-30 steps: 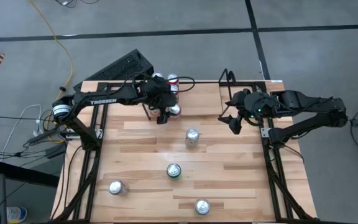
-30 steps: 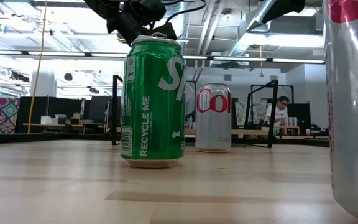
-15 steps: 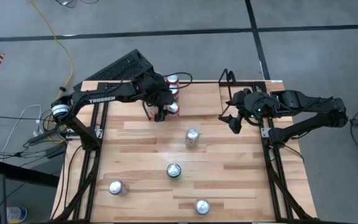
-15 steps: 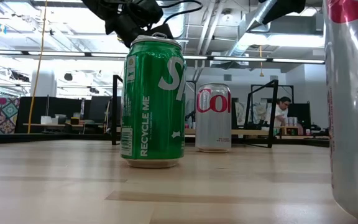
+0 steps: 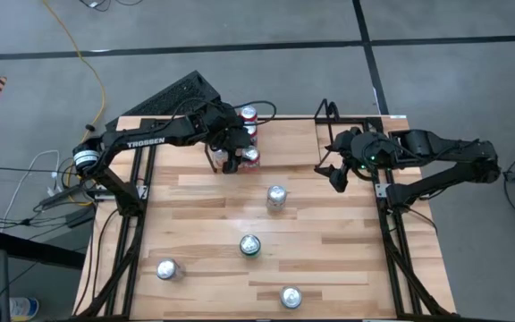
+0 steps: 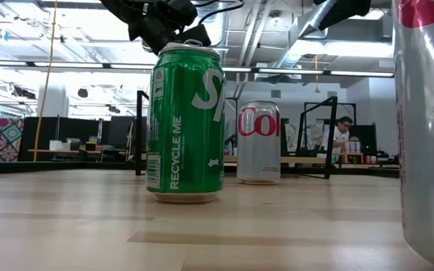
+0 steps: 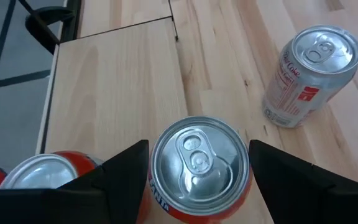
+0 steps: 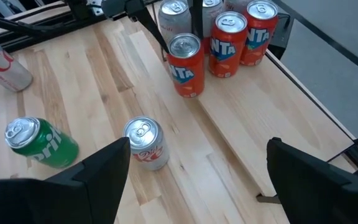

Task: Place canned beverage on shelf
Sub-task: Put the red soda can on the shelf aligned with the other red soda cans

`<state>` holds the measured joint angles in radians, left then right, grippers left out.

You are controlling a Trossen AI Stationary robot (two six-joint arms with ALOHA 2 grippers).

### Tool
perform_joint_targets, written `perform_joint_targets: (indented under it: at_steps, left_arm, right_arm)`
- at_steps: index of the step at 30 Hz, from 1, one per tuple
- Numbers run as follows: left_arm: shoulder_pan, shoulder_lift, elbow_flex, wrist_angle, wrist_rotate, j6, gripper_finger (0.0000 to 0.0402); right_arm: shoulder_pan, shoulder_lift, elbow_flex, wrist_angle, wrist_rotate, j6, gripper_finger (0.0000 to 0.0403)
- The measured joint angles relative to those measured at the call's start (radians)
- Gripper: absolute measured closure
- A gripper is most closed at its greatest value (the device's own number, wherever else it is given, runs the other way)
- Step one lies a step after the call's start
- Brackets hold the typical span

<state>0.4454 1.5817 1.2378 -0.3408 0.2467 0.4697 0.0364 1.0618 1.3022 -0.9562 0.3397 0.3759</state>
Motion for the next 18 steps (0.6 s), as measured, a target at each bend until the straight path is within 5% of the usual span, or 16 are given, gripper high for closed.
perform_joint_targets:
  at_steps: [18]
  left_arm:
    - [0.009, 0.000, 0.000, 0.004, -0.121, 0.028, 0.0143]
  right_arm:
    - [0.000, 0.000, 0.000, -0.001, -0.001, -0.003, 0.0051]
